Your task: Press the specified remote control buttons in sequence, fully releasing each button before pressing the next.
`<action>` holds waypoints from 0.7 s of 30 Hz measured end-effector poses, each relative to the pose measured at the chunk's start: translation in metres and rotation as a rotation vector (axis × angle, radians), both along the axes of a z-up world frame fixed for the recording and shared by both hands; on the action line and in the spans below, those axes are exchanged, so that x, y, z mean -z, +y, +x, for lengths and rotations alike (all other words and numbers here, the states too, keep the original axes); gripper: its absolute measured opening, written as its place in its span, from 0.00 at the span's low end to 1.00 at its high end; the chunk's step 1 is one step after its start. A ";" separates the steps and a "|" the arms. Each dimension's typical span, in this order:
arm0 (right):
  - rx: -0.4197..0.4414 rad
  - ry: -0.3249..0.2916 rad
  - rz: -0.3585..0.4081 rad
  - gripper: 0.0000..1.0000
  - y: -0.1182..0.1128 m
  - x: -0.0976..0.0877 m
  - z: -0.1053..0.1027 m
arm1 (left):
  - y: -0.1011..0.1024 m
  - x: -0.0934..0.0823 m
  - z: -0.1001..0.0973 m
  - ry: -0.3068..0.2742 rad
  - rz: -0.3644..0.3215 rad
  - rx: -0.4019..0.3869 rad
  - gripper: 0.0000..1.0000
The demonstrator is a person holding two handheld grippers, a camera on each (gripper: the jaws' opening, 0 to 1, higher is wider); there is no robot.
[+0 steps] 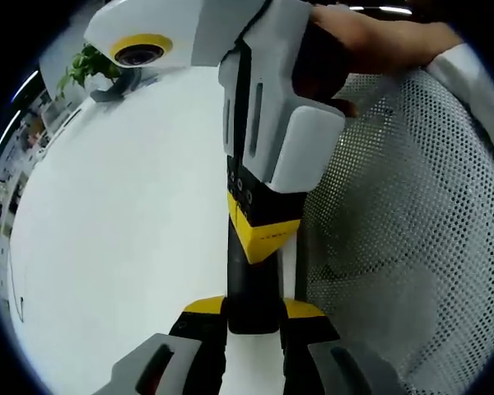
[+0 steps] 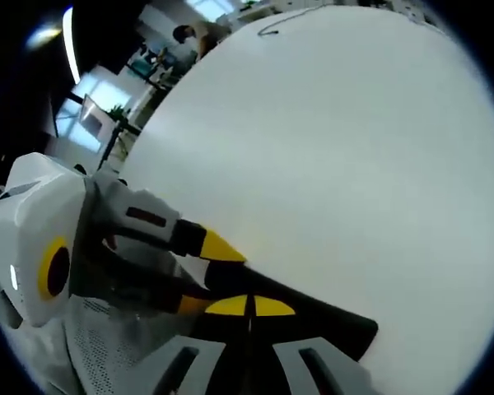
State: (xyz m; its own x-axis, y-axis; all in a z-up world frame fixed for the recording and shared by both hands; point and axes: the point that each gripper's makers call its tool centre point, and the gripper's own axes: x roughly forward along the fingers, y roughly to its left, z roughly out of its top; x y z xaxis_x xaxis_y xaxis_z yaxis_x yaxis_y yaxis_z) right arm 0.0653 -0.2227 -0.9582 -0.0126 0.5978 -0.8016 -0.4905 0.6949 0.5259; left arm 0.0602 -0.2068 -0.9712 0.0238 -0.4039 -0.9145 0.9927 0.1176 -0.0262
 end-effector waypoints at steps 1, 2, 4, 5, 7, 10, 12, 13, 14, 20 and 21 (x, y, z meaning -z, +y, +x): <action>0.000 -0.001 -0.001 0.00 0.000 0.001 0.001 | 0.000 0.000 0.000 0.000 0.001 0.001 0.24; 0.001 -0.001 -0.001 0.00 -0.001 0.001 0.001 | 0.000 0.000 0.000 0.001 0.001 0.001 0.24; 0.003 0.005 0.004 0.00 -0.001 0.000 0.001 | 0.000 0.000 0.000 0.002 0.001 0.002 0.24; 0.005 0.007 0.006 0.00 -0.001 0.000 0.001 | 0.000 0.000 0.000 0.002 0.000 0.001 0.24; -0.010 -0.004 0.007 0.00 -0.001 -0.001 0.000 | 0.000 0.000 0.000 0.001 -0.004 0.000 0.24; -0.025 -0.017 0.002 0.00 0.000 -0.001 -0.001 | 0.000 0.000 0.000 0.001 -0.011 -0.005 0.24; -0.030 -0.020 -0.002 0.00 0.000 -0.001 -0.001 | 0.000 0.000 0.000 0.000 -0.015 -0.006 0.24; -0.031 -0.021 -0.002 0.00 0.000 0.000 0.000 | 0.000 0.000 0.000 -0.001 -0.016 -0.005 0.24; -0.030 -0.020 -0.001 0.00 0.000 0.000 0.000 | 0.000 0.000 0.000 -0.003 -0.017 -0.003 0.24; -0.014 -0.013 0.000 0.00 -0.001 0.001 0.001 | 0.000 0.000 0.000 -0.019 -0.033 0.021 0.24; -0.008 -0.007 0.003 0.00 -0.001 0.001 0.002 | 0.000 0.000 0.000 -0.020 -0.043 0.022 0.24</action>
State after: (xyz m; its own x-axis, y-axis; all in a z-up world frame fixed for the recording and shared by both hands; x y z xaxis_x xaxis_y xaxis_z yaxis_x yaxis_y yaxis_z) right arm 0.0668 -0.2241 -0.9592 -0.0122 0.6003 -0.7997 -0.4994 0.6892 0.5250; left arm 0.0598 -0.2066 -0.9710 0.0326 -0.4434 -0.8957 0.9954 0.0951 -0.0108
